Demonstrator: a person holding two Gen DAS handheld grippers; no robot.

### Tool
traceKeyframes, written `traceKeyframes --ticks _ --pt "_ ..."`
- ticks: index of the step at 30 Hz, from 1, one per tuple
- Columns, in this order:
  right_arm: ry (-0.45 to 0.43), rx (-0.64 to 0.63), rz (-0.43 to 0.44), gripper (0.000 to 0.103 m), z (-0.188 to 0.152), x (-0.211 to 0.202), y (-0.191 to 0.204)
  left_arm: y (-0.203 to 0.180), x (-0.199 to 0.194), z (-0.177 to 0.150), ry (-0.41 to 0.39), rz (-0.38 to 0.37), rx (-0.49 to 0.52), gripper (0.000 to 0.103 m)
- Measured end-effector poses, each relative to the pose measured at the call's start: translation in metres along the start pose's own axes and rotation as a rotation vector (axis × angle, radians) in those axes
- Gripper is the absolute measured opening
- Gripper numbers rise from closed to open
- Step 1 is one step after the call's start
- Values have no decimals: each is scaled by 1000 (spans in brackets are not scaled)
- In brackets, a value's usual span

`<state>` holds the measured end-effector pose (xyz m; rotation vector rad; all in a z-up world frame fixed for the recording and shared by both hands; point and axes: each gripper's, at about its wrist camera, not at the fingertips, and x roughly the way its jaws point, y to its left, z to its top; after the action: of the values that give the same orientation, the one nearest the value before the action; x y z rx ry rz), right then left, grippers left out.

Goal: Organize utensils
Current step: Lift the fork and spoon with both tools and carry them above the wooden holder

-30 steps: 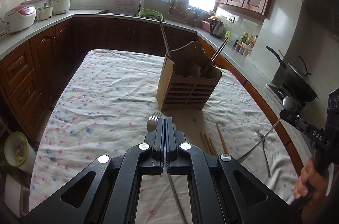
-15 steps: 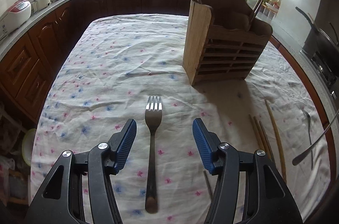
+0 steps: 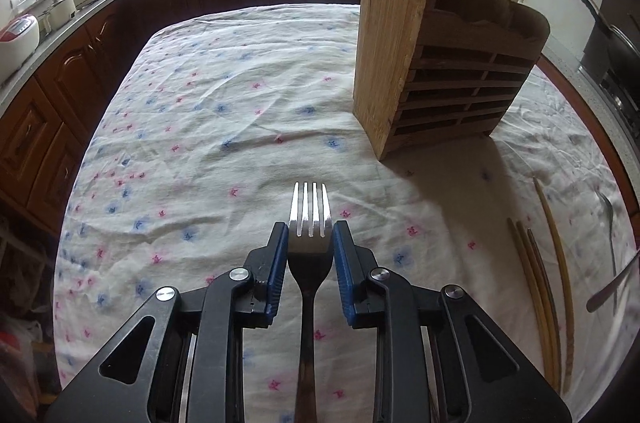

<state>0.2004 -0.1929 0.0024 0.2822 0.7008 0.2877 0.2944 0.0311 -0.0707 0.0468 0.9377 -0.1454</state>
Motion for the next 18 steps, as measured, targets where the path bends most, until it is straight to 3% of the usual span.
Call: traceKeyframes --ticks 11,18 --pt "-33 -25 30 2 9 -10 15 6 -100 -10 -197 -108 -107 21" --pt "-57 -41 31 2 16 -17 20 4 -137 -8 -273 -138 -118 20"
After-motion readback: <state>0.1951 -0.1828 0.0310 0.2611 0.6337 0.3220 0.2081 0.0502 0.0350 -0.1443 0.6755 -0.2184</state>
